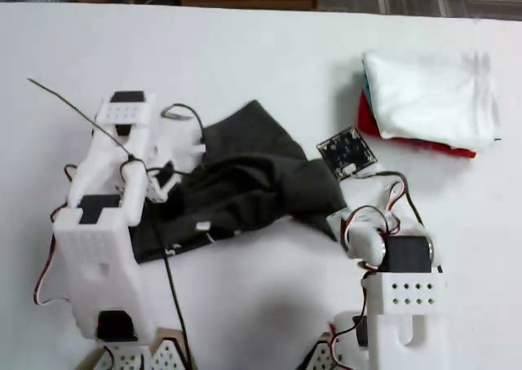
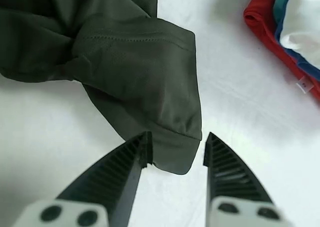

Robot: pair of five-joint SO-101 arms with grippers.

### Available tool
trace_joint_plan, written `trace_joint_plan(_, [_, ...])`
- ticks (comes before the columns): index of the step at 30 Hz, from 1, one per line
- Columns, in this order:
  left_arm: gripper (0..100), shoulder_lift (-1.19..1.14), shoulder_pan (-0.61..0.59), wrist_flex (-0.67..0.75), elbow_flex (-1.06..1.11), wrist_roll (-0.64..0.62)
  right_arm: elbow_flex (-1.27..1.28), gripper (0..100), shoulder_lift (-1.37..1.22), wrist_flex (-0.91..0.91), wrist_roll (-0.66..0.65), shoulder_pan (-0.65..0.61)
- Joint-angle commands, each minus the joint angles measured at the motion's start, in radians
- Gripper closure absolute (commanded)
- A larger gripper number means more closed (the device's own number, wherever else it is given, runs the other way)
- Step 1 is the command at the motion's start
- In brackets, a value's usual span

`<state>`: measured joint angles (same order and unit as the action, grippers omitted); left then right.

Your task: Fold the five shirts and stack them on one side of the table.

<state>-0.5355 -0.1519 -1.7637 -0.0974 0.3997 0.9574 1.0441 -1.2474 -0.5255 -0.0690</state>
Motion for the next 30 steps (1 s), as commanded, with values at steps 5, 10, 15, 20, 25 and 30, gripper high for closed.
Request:
trace_joint_plan(5, [76,0.074,0.000,-0.026,0.139,0.442,-0.003,82.9,0.021,0.015,-0.006,0.008])
trace_joint_plan(10, [76,0.074,0.000,-0.023,0.189,0.614,-0.003,82.9,0.019,0.015,-0.006,0.008])
trace_joint_plan(15, [76,0.149,0.008,-0.023,0.188,0.623,-0.003,82.9,0.019,0.015,-0.006,0.008])
trace_joint_plan(20, [86,0.213,-0.002,-0.021,0.199,0.374,-0.003,82.9,0.019,0.015,-0.006,0.008])
trace_joint_plan(25, [91,0.222,-0.057,-0.023,0.200,0.238,-0.003,82.9,0.019,0.016,-0.006,0.007])
trace_joint_plan(30, [82,0.216,-0.092,-0.003,0.257,0.348,-0.003,82.9,0.019,0.016,-0.006,0.007])
